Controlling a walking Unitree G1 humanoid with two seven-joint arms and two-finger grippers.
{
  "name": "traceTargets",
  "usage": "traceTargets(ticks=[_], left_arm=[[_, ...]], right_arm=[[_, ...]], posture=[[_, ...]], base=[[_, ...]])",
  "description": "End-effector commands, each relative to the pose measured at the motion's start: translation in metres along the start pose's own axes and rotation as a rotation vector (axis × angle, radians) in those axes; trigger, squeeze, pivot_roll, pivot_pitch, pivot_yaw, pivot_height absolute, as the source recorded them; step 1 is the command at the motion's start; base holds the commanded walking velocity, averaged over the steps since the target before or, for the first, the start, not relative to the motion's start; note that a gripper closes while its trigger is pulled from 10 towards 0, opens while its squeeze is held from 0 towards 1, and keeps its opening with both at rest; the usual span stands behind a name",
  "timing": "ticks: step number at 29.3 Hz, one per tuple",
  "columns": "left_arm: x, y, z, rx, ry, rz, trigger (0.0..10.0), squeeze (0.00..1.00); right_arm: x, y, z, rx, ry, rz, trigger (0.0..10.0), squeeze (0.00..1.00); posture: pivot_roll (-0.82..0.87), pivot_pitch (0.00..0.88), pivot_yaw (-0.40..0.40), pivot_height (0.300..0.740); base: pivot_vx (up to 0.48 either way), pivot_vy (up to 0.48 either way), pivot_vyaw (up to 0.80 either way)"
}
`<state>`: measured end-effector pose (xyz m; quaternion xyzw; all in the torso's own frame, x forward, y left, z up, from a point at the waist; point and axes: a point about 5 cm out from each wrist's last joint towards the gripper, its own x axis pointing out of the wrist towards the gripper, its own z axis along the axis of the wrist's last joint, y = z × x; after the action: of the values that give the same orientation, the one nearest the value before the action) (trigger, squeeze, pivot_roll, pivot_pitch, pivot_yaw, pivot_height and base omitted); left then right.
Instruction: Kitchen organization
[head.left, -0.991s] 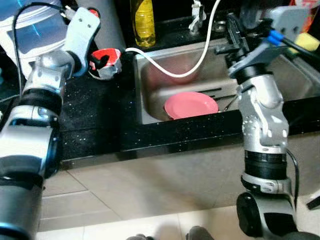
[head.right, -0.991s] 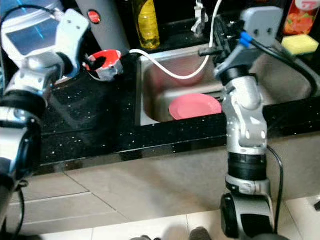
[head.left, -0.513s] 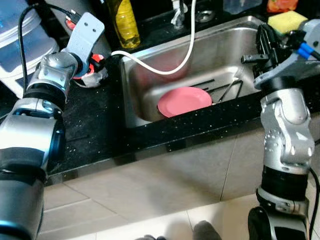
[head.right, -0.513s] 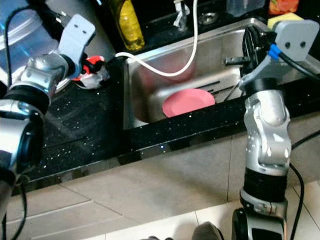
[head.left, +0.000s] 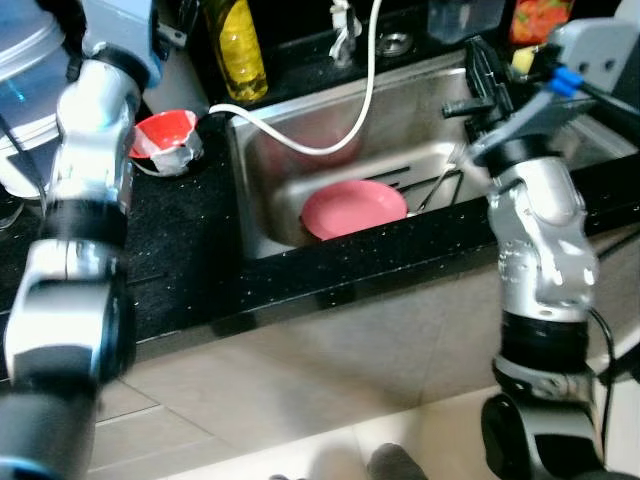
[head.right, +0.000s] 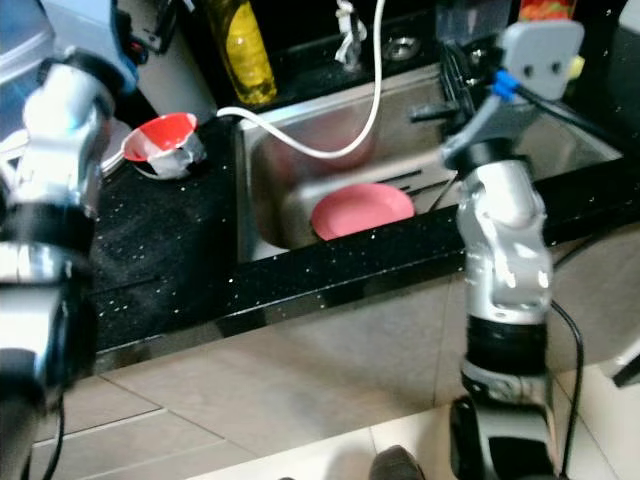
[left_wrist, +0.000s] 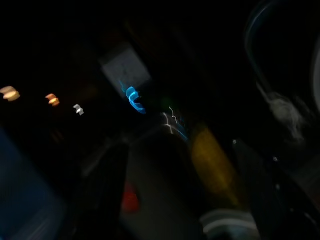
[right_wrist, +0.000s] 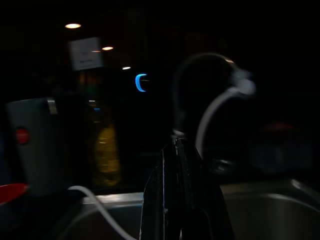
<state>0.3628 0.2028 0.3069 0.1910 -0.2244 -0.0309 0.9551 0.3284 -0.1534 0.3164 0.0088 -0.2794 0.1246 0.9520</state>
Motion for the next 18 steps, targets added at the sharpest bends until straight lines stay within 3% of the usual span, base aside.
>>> traceTargets(ticks=[1, 2, 4, 7, 8, 9, 10, 14, 16, 18], left_arm=[[-0.015, 0.007, 0.001, 0.009, 0.051, -0.023, 10.0, 0.0], [-0.024, 0.011, -0.001, -0.007, 0.082, -0.017, 10.0, 0.0], [-0.024, 0.011, -0.001, -0.007, 0.082, -0.017, 10.0, 0.0], [-0.06, 0.035, -0.013, 0.047, 0.254, 0.11, 10.0, 0.0], [-0.06, 0.035, -0.013, 0.047, 0.254, 0.11, 10.0, 0.0], [-0.069, 0.041, -0.016, 0.059, 0.301, 0.185, 10.0, 0.0], [-0.069, 0.041, -0.016, 0.059, 0.301, 0.185, 10.0, 0.0], [-0.105, 0.049, -0.031, 0.013, 0.504, 0.484, 10.0, 0.0], [-0.105, 0.049, -0.031, 0.013, 0.504, 0.484, 10.0, 0.0], [-0.122, 0.043, -0.045, -0.023, 0.615, 0.544, 10.0, 0.0]], right_arm=[[0.007, 0.014, -0.003, 0.029, -0.001, 0.071, 10.0, 0.0], [0.008, 0.015, -0.004, 0.035, 0.003, 0.078, 10.0, 0.0], [0.008, 0.015, -0.004, 0.035, 0.003, 0.078, 10.0, 0.0], [0.013, 0.02, -0.01, 0.058, 0.011, 0.11, 10.0, 0.0], [0.013, 0.02, -0.01, 0.058, 0.011, 0.11, 10.0, 0.0], [0.015, 0.023, -0.012, 0.068, 0.013, 0.121, 10.0, 0.0], [0.015, 0.023, -0.012, 0.068, 0.013, 0.121, 10.0, 0.0], [0.021, 0.035, -0.018, 0.103, 0.015, 0.166, 10.0, 0.0], [0.021, 0.035, -0.018, 0.103, 0.015, 0.166, 10.0, 0.0], [0.023, 0.038, -0.019, 0.112, 0.013, 0.176, 10.0, 0.0]], posture=[[-0.03, 0.044, 0.046, 0.74], [-0.01, 0.041, 0.036, 0.74], [-0.01, 0.041, 0.036, 0.74], [0.03, 0.041, 0.012, 0.74], [0.03, 0.041, 0.012, 0.74], [0.06, 0.045, 0.001, 0.74], [0.06, 0.045, 0.001, 0.74], [0.1, 0.047, -0.012, 0.74], [0.1, 0.047, -0.012, 0.74], [0.1, 0.044, -0.01, 0.74]], base=[[0.0, 0.0, 0.0], [0.0, 0.0, 0.0], [0.0, 0.0, 0.0], [0.0, 0.0, 0.0], [0.0, 0.0, 0.0], [0.0, 0.0, 0.0], [0.0, 0.0, 0.0], [0.0, 0.0, 0.0], [0.0, 0.0, 0.0], [0.0, 0.0, 0.0]])
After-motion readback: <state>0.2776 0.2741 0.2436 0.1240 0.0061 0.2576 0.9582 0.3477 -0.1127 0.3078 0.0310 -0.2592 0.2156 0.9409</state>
